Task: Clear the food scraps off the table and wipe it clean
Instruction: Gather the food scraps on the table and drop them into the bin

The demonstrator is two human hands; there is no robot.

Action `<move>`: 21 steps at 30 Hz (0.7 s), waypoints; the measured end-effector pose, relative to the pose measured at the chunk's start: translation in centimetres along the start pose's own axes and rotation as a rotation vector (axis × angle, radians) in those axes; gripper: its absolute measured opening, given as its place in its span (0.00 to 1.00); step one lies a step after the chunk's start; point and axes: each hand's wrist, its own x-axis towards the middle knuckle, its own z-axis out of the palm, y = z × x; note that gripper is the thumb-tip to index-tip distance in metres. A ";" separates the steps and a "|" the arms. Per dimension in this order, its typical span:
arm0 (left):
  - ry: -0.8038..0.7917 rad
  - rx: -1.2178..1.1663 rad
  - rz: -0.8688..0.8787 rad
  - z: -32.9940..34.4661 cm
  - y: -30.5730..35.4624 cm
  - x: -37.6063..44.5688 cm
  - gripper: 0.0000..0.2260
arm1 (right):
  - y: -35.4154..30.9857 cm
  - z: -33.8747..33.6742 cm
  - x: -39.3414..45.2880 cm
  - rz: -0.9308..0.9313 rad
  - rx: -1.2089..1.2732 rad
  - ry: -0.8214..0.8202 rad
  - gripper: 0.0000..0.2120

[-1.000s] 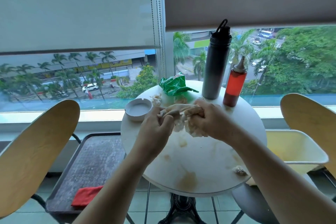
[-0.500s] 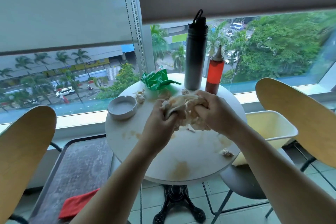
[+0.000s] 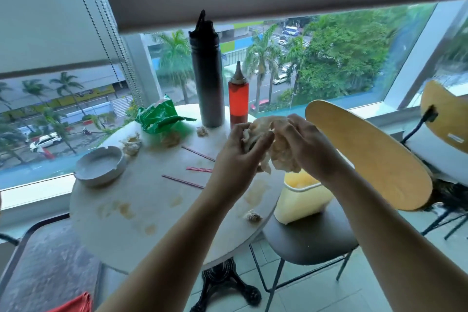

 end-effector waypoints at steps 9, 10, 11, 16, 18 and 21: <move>0.190 -0.124 -0.014 12.2 -1.7 5.5 0.13 | 7.4 -7.6 3.8 0.049 0.004 0.079 0.18; 0.223 -0.095 -0.017 13.7 -2.0 6.2 0.11 | 8.5 -8.6 4.2 0.051 0.002 0.082 0.17; 0.248 -0.080 -0.015 14.9 -2.2 6.7 0.10 | 9.4 -9.4 4.6 0.046 0.002 0.087 0.15; 0.313 -0.058 0.027 18.9 -4.2 8.6 0.12 | 14.0 -12.0 5.7 0.004 -0.015 0.048 0.09; 0.349 0.022 0.040 19.8 -5.7 9.4 0.12 | 16.0 -12.3 6.3 -0.001 -0.056 0.026 0.08; 0.375 0.131 0.033 20.6 -9.0 10.5 0.06 | 18.6 -12.0 7.1 -0.009 -0.103 -0.025 0.05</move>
